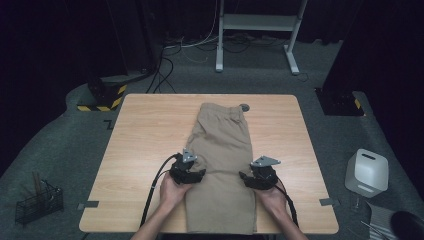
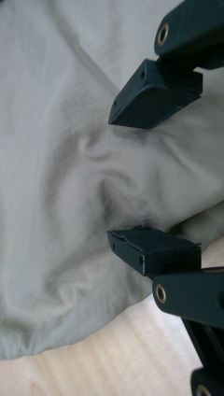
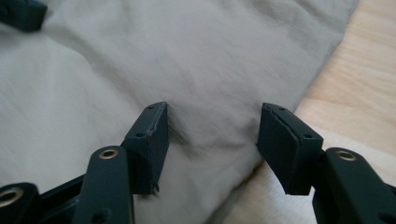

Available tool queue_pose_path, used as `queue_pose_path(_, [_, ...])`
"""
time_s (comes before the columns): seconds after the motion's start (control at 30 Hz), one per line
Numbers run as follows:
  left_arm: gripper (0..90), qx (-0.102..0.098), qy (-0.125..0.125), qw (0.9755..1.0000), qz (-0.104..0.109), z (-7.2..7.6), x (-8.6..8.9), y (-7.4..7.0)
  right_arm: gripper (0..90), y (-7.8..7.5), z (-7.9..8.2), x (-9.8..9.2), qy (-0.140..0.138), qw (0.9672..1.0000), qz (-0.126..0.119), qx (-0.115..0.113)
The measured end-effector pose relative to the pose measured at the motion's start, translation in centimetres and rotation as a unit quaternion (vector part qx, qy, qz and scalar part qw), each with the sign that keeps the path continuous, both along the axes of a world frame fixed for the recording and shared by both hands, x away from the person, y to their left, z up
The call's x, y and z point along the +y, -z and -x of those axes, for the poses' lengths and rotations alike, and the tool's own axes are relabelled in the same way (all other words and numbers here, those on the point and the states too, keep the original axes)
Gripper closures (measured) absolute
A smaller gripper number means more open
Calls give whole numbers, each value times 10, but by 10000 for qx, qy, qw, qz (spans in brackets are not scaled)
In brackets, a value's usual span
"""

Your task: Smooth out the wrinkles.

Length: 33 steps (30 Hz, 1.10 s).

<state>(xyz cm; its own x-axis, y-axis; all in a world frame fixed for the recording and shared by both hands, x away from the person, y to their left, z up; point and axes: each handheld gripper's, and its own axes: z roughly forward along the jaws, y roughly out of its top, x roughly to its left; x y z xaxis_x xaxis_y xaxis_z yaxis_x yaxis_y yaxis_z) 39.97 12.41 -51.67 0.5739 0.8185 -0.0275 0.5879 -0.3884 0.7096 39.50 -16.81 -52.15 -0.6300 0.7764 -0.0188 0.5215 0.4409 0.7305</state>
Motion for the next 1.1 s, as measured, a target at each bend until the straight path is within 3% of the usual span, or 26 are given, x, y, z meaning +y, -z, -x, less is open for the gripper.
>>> queue_pose_path(0.2, [382, -31, -136, 9998, -118, -24, -7, 0, 428, 1, -14, 1, 104, 9999, 33, -84])
queue_pose_path(0.23, [381, -53, -137, 9998, -161, -28, -7, 0, 420, 2, -24, 0, 166, 9998, 11, -76])
queue_pose_path(0.43, [377, 6, -253, 9997, -51, -57, -11, 0, 418, 1, -50, -4, 312, 9995, -47, 3])
queue_pose_path(0.53, [365, 56, -243, 9997, 28, -64, -10, -1, 419, 0, -58, -6, 351, 9994, -29, 53])
queue_pose_path(0.6, [343, 106, -295, 9995, 50, -65, -8, -2, 415, -1, -60, -6, 362, 9993, -2, 134])
queue_pose_path(0.67, [301, 35, -405, 9991, -92, -62, -7, -4, 327, -3, -62, -7, 539, 9983, -31, 232])
queue_pose_path(0.7, [329, 35, -405, 9991, -92, -62, -7, -4, 327, -3, -62, -7, 539, 9983, -31, 232])
queue_pose_path(0.73, [360, -73, -412, 9991, -59, -58, -4, -7, 293, -4, -62, -12, 706, 9969, -152, 306])
queue_pose_path(0.77, [375, -213, -472, 9986, 65, -52, 3, -14, 306, -5, -62, -16, 766, 9964, -184, 322])
queue_pose_path(0.87, [368, -102, -552, 9981, 257, -50, 13, -21, 318, -7, -61, -23, 802, 9956, -326, 365])
queue_pose_path(0.97, [348, -71, -703, 9974, 166, -48, 25, -24, 345, -10, -57, -30, 843, 9950, -428, 312])
queue_pose_path(1.1, [356, 38, -743, 9970, 211, -48, 30, -20, 416, -14, -53, -37, 993, 9933, -563, 189])
